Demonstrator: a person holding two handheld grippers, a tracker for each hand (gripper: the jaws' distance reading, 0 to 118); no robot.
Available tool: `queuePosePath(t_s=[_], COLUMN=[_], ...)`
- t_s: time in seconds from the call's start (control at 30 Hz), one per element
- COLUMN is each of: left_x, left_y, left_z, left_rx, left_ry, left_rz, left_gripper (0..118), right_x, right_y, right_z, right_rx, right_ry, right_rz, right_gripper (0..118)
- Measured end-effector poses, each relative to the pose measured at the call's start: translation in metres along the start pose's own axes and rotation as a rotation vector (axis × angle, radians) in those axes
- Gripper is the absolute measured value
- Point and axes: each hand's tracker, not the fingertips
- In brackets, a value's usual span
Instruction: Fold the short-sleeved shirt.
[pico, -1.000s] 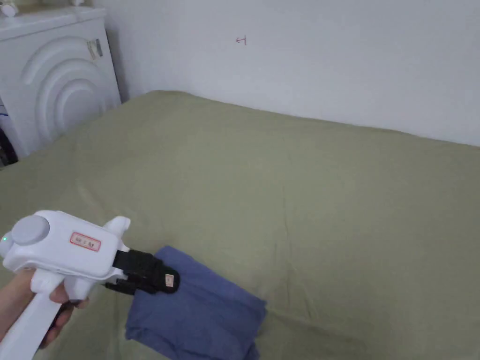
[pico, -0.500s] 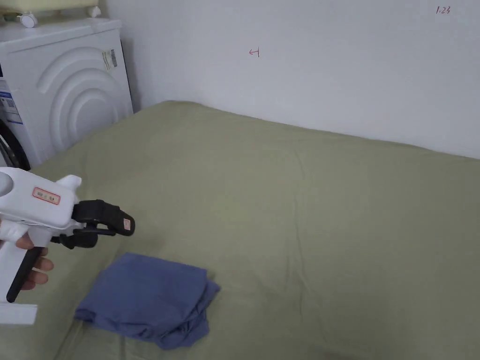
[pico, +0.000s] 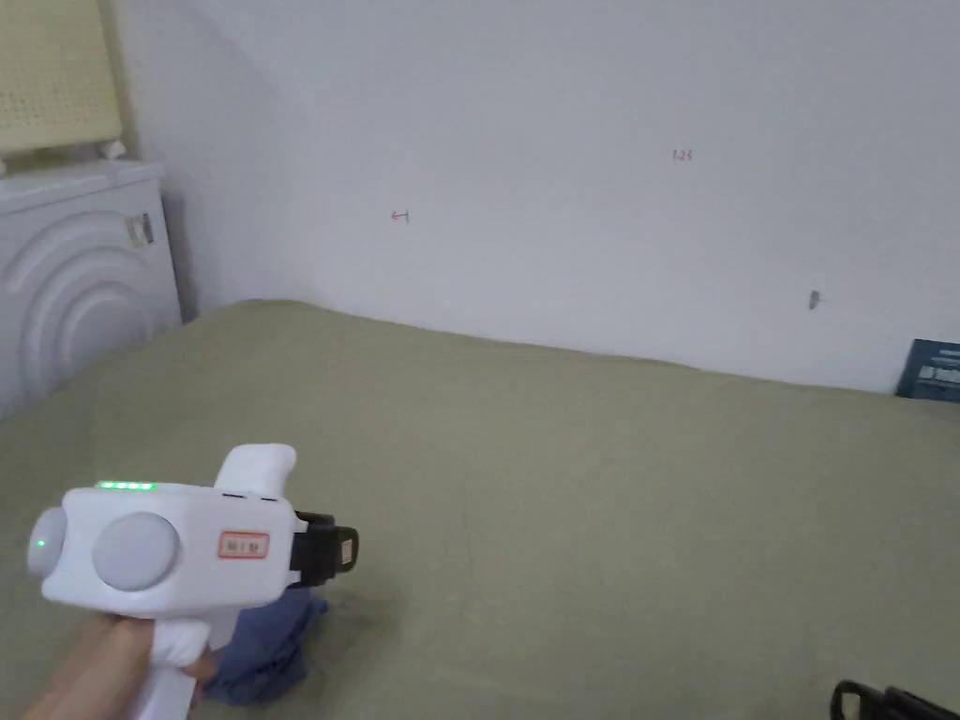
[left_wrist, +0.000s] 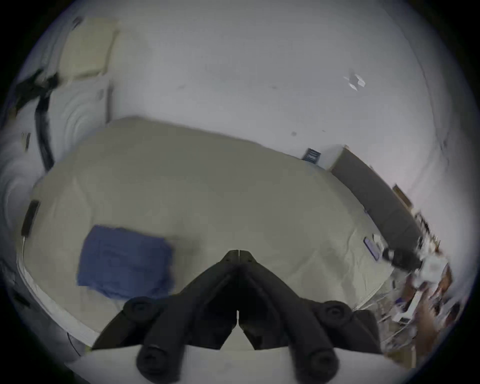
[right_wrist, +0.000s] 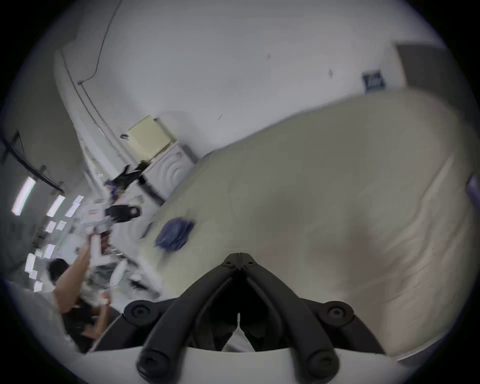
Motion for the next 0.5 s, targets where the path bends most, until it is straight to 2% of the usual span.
queuePosePath(t_s=[0.1,0.17,0.23,0.3,0.37,0.5], left_x=[0.082,0.124,0.16,0.179,0.193,0.199], left_y=[-0.007,-0.011,-0.015,-0.015,-0.012,-0.009], left_z=[-0.006,-0.002,0.001,0.003,0.005,0.012], left_rx=[0.188,0.314,0.443,0.468,0.464,0.473], left_ry=[0.037,0.106,0.143,0.205,0.168,0.188], left_rz=[-0.064,-0.098,-0.131,-0.131,-0.164,-0.181], left_gripper=[0,0,0,0,0,0], right_x=[-0.025,-0.039,-0.047,-0.051,-0.052,-0.055], right_y=[0.011,0.013,0.016,0.018,0.022,0.026], right_z=[0.017,0.023,0.031,0.037,0.045,0.053], right_rx=[0.155,0.263,0.346,0.401,0.403,0.428], right_ry=[-0.177,-0.342,-0.41,-0.417,-0.378,-0.373], right_rz=[0.127,0.185,0.243,0.25,0.241,0.284], right_gripper=[0,0,0,0,0,0])
